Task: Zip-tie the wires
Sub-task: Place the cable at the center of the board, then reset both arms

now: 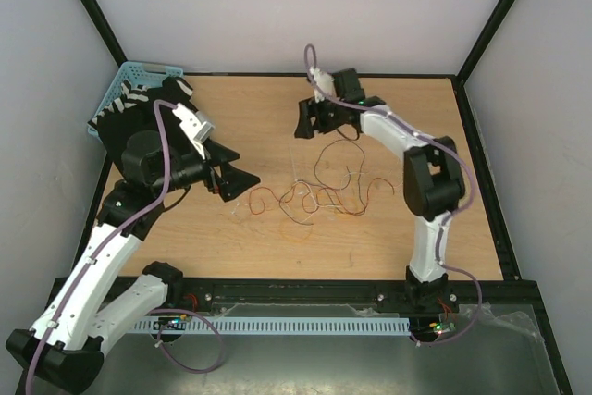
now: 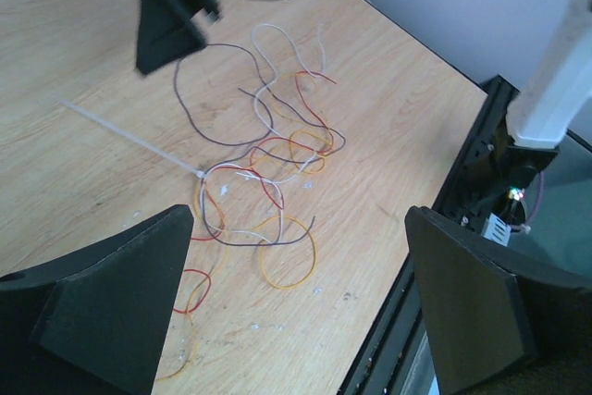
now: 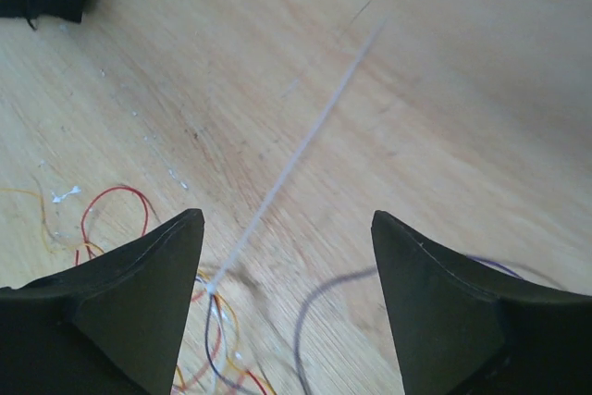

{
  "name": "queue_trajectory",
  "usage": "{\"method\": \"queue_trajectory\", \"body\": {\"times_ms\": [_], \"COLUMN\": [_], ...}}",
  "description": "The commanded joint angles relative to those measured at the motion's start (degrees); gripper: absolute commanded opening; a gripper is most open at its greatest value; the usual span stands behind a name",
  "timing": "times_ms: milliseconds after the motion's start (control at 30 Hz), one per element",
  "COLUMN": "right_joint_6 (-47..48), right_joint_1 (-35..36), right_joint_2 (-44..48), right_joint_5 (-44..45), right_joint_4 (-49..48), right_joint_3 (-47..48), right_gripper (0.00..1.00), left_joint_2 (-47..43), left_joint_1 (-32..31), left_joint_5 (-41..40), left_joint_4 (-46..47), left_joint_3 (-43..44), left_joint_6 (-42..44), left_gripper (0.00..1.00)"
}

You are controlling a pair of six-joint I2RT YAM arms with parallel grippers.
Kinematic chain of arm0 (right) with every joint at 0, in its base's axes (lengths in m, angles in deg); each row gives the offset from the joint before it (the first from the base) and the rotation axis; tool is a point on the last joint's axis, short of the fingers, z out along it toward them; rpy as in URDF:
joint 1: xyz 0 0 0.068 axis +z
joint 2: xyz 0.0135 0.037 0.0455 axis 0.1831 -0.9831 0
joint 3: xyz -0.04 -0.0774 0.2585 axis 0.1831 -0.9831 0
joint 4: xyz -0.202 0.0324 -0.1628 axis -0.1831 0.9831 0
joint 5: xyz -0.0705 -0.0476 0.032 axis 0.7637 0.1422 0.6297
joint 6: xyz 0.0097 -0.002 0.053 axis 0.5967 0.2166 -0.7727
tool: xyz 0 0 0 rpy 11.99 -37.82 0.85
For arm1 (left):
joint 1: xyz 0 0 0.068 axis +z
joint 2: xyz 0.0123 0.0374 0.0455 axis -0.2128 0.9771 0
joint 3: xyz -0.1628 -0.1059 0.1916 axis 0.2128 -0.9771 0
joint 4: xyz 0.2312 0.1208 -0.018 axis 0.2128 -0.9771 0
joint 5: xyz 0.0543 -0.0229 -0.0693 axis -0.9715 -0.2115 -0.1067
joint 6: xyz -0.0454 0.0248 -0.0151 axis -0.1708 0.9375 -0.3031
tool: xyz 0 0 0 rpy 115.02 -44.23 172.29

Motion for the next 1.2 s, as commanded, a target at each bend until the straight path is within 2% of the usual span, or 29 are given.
{"method": "queue_trajectory", "body": {"times_ms": [0, 100, 200, 267, 367, 567, 700, 833, 933, 1067, 1167], "right_joint_6": [6.0, 7.8, 6.4, 5.6, 6.2, 2.7, 2.4, 1.1, 1.1, 3.9, 6.8], "right_joint_1": [-2.9, -4.2, -7.0, -9.1, -10.7, -11.0, -11.1, -11.1, -11.1, -11.1, -11.1], "right_joint_2": [12.8, 21.7, 31.1, 37.6, 46.9, 59.1, 59.8, 55.6, 50.1, 45.3, 43.1], "right_joint_5": [10.3, 15.6, 16.1, 17.7, 23.1, 36.7, 38.4, 40.9, 43.0, 42.2, 41.6], "right_joint_4": [2.4, 1.0, -3.4, -7.8, -16.5, -34.7, -47.1, -59.3, -71.4, -79.3, -81.2], "right_joint_3": [-3.1, -9.2, -17.6, -24.8, -38.7, -62.2, -73.0, -79.5, -82.8, -82.9, -82.3], "right_gripper": [0.85, 0.9, 0.94, 1.0, 0.99, 0.99, 0.99, 0.99, 0.99, 0.99, 0.99], "left_joint_2": [0.3, 0.4, 0.6, 1.1, 1.7, 1.7, 1.7, 2.4, 2.9, 3.8, 4.5], "left_joint_1": [2.3, 5.0, 9.0, 12.8, 17.3, 19.4, 19.5, 19.5, 19.5, 19.5, 19.5], "left_joint_5": [-2.3, -5.2, -7.2, -8.2, -9.8, -25.9, -35.7, -42.2, -44.3, -44.8, -44.8], "left_joint_4": [-0.1, 0.6, 0.9, 0.9, 1.3, 3.8, 5.3, 8.0, 9.8, 11.0, 13.0], "left_joint_3": [2.6, 2.3, 1.7, 1.0, -0.8, -7.8, -11.7, -15.7, -17.9, -18.9, -19.6], "left_joint_6": [-1.7, -3.3, -5.2, -7.0, -9.4, -11.1, -7.5, -3.3, -1.7, -2.0, -0.9], "left_gripper": [0.99, 0.99, 0.99, 0.99, 0.99, 0.99, 0.99, 0.99, 0.99, 0.99, 0.99]}}
